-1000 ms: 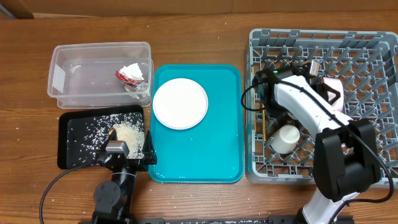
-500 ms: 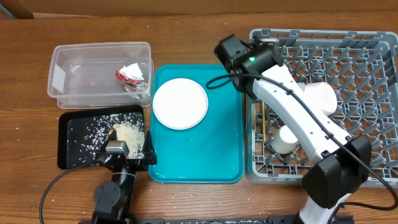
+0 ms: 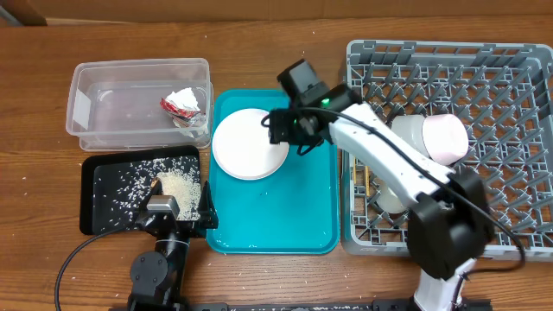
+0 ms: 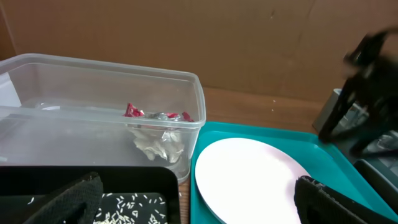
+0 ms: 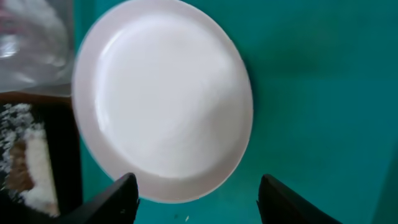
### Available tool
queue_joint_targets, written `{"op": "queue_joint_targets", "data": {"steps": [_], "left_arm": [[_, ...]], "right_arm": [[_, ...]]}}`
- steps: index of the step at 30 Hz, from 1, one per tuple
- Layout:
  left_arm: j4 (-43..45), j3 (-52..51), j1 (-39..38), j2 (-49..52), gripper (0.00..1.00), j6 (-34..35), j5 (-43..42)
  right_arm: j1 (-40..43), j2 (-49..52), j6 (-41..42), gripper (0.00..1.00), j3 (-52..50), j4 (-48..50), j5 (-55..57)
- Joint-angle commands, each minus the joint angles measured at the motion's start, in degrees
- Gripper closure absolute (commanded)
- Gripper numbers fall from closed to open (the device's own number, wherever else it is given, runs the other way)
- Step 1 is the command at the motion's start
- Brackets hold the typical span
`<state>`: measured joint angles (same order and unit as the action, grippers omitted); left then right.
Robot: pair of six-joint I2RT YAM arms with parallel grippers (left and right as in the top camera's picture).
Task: Sort waste into correct bins and load items into the dishwasher
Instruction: 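Release the plate and move the right gripper back to the teal tray, then grasp the rim of the white plate on the teal tray, then carry the white plate into the dish rack and stand it upright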
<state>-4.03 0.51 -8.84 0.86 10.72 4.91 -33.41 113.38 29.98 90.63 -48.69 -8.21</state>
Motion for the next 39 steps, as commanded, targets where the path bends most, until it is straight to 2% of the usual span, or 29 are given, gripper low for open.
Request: {"op": "queue_joint_targets", "data": {"steps": [1,7,9,12,16,21,26,29,34,37,39], "left_arm": [[0.15,-0.24,0.46,-0.59,0.00,0.63,-0.07],[0.15,-0.24,0.46,-0.61,0.00,0.63,-0.09],[0.15,-0.24,0.46,-0.61,0.00,0.63,-0.09],[0.15,-0.24,0.46,-0.61,0.00,0.63,-0.09],[0.15,-0.24,0.46,-0.59,0.00,0.63,-0.09],[0.15,-0.24,0.46,-0.59,0.00,0.63,-0.09],[0.15,-0.24,0.46,-0.59,0.00,0.63,-0.09],[0.15,-0.24,0.46,-0.61,0.00,0.63,-0.07],[0.15,-0.24,0.46,-0.61,0.00,0.63,-0.09],[0.15,-0.24,0.46,-0.59,0.00,0.63,-0.09],[0.15,-0.24,0.46,-0.61,0.00,0.63,-0.09]], "right_arm": [[0.15,4.09,1.84,0.36,-2.47,2.82,1.88],[0.15,8.61,2.51,0.51,-2.56,4.07,0.52],[0.15,8.96,4.31,0.68,-2.56,3.61,1.42],[0.44,8.74,5.25,0.85,-2.45,2.21,1.99],[1.77,5.88,5.18,0.96,-2.38,0.00,4.90],[2.51,-3.48,1.27,0.96,-2.38,-0.55,7.61],[2.40,-15.08,-1.53,0.96,-2.38,-2.16,18.56],[2.43,-20.87,-1.51,0.96,-2.38,-5.62,31.74],[4.00,-26.12,-1.46,0.96,-2.38,-15.04,65.40],[6.21,-26.38,-1.46,0.96,-2.40,-20.52,80.54],[8.61,-26.36,-1.46,0.96,-2.54,-23.87,86.36]]}}
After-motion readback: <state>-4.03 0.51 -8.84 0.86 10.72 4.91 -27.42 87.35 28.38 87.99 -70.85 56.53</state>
